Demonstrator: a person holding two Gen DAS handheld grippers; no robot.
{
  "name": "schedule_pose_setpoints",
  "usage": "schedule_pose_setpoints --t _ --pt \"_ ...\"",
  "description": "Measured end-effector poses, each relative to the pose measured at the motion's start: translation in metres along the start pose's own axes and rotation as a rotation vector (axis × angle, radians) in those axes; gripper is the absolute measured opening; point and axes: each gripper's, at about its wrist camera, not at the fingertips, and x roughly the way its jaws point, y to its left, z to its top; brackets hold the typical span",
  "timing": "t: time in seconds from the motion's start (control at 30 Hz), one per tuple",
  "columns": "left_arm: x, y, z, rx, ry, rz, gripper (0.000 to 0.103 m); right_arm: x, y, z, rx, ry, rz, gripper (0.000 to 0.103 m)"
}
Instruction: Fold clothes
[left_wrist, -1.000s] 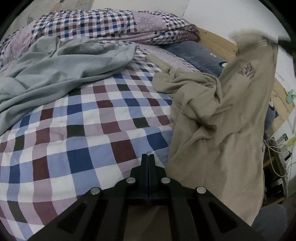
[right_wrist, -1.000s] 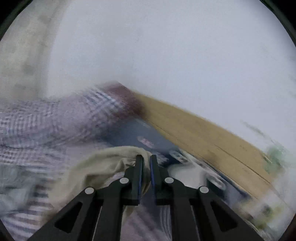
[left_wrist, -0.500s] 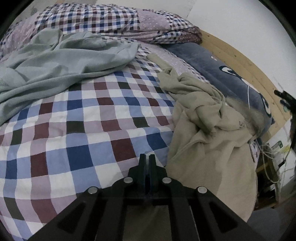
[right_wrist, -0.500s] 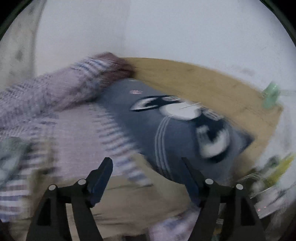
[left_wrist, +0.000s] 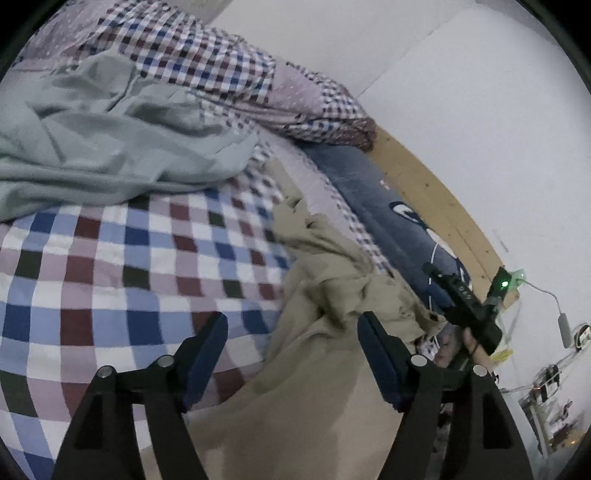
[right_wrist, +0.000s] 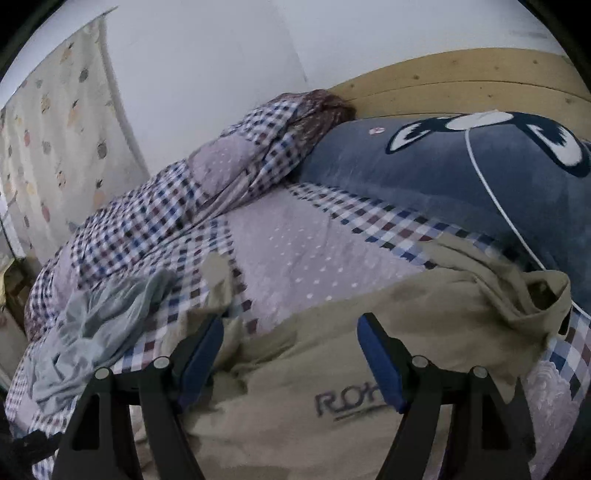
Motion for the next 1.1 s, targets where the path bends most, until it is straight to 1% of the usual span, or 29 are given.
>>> schedule_pose_setpoints --t 0.1,0.2,0.33,0.4,0.5,0.6,0.67,0.77,0.83,0.87,0.9,0.93,1.0,1.03,1.1 --pt "0.015 -0.020 0.014 0.006 0.011 -0.015 0.076 0.003 -0.016 0.004 0.077 0.011 0.023 0.079" --pt "0.039 -0.049 0.032 0.022 0.034 -0.038 0.076 0.005 -0.028 0.010 0.107 0.029 0.036 0.079" --pt "0.085 -0.092 0.060 0.091 0.115 -0.024 0.076 0.006 -0.046 0.019 0.135 0.035 0.063 0.079" --pt "0.113 -0.113 0.073 0.125 0.167 0.004 0.076 0.005 -0.058 0.023 0.155 0.035 0.074 0.079" --pt "0.150 -0.129 0.085 0.163 0.234 0.063 0.076 0.006 -0.074 0.028 0.185 0.045 0.081 0.079" --pt "0.184 -0.135 0.093 0.187 0.283 0.136 0.076 0.009 -0.091 0.031 0.216 0.058 0.070 0.079" --pt "0.207 -0.137 0.097 0.202 0.319 0.182 0.075 0.009 -0.105 0.033 0.258 0.061 0.067 0.079" --pt "0.240 -0.130 0.100 0.217 0.376 0.273 0.063 0.009 -0.118 0.034 0.304 0.065 0.063 0.079" --pt "0.254 -0.121 0.103 0.207 0.407 0.329 0.044 0.010 -0.125 0.034 0.323 0.067 0.061 0.079" --pt "0.262 -0.115 0.105 0.188 0.420 0.361 0.038 0.010 -0.127 0.034 0.328 0.069 0.062 0.079" --pt "0.266 -0.109 0.106 0.167 0.430 0.383 0.021 0.011 -0.129 0.035 0.332 0.070 0.061 0.079" --pt "0.269 -0.104 0.108 0.149 0.435 0.397 0.009 0.012 -0.131 0.035 0.336 0.071 0.056 0.079" --pt "0.270 -0.098 0.115 0.134 0.416 0.399 0.007 0.012 -0.136 0.036 0.349 0.067 0.049 0.079" --pt "0.265 -0.098 0.121 0.137 0.390 0.400 0.005 0.012 -0.138 0.036 0.357 0.065 0.045 0.079" --pt "0.246 -0.101 0.145 0.126 0.283 0.390 0.004 0.011 -0.145 0.035 0.385 0.066 0.041 0.079"
